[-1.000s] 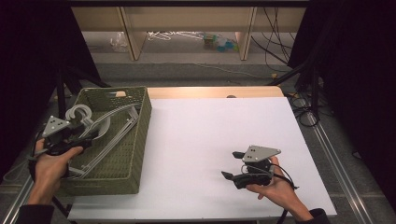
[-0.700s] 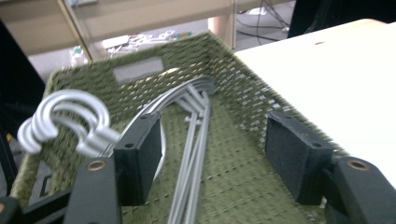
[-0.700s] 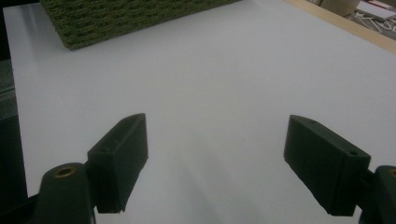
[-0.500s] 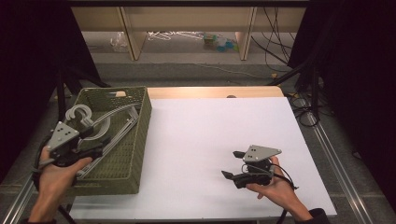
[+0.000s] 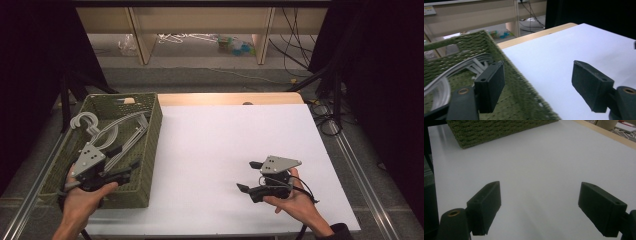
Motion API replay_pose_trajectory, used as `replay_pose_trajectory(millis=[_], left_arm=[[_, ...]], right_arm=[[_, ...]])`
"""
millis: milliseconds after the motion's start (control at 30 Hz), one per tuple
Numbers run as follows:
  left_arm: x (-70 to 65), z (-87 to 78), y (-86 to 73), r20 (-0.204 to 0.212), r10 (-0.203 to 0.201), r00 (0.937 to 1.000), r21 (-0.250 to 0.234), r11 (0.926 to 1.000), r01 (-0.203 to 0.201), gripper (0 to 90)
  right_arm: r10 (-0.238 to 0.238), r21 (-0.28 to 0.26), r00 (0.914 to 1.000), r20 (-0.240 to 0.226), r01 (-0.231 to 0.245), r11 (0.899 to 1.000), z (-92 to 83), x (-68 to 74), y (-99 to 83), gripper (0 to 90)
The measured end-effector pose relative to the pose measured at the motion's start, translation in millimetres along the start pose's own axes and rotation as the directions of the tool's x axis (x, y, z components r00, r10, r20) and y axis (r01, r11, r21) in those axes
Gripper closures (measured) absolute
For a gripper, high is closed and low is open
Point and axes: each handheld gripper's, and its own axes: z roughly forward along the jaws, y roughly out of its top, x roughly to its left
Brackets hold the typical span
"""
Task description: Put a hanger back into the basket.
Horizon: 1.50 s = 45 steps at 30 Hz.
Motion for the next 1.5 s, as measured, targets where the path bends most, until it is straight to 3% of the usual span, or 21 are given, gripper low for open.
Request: replay_pose_trajectory(millis=[200,300,633,800,833,1033,1067,1167,1200,1400,1500], left_arm=[[-19.4,3.2,-3.7,0.054,0.032,0.998,-0.029,0.9991,-0.03,23.7],[-28.5,5.7,-6.9,0.079,0.021,0.9966,-0.03,0.9994,-0.019,21.3],[-46.0,10.4,-19.5,0.098,0.046,0.9941,-0.041,0.9982,-0.042,21.0],[-50.1,14.6,-28.6,0.12,0.078,0.9897,-0.05,0.9961,-0.073,20.3],[-53.0,13.1,-30.7,0.119,0.059,0.9912,-0.036,0.9978,-0.055,19.0],[-57.8,5.2,-38.9,0.126,0.057,0.9904,-0.061,0.9969,-0.049,15.7],[-57.4,4.4,-39.6,0.132,0.079,0.9882,-0.061,0.9956,-0.071,15.8],[-59.0,3.0,-43.8,0.125,0.092,0.9879,-0.06,0.9946,-0.085,15.8],[-60.3,2.5,-45.7,0.127,0.075,0.9891,-0.062,0.9958,-0.067,15.8],[-60.6,0.2,-51.7,0.137,0.096,0.9858,-0.074,0.9935,-0.087,15.8],[-59.1,-0.9,-52.4,0.129,0.083,0.9881,-0.085,0.9937,-0.073,15.9]], right_arm=[[-0.007,-0.017,1.0,-0.002,0.007,1.0,0.8,1.3,0.0,18.1],[-0.002,-0.016,1.0,-0.007,0.002,1.0,0.7,1.9,-0.1,17.9],[-0.004,-0.035,1.0,-0.008,0.004,0.999,-1.3,2.0,-2.4,17.6],[-0.024,-0.037,0.9997,0.006,0.024,0.999,-0.5,2.3,-4.3,17.4],[-0.026,-0.039,0.9997,0.002,0.026,0.999,-0.3,2.6,-4.3,17.4],[-0.03,-0.059,0.9995,0.006,0.03,0.998,0.0,3.8,-5.0,17.3],[-0.025,-0.063,0.9997,0.004,0.025,0.998,-0.8,4.6,-5.2,17.3],[-0.028,-0.076,0.9995,0.01,0.029,0.997,-3.4,6.4,-5.3,17.3],[-0.027,-0.077,0.9996,0.004,0.027,0.997,-5.4,7.7,-5.3,17.2],[-0.013,-0.094,0.9996,0.025,0.015,0.995,-14.5,15.4,-9.9,17.0],[0.005,-0.105,0.9995,0.032,-0.002,0.994,-18.1,19.0,-14.5,16.5]])
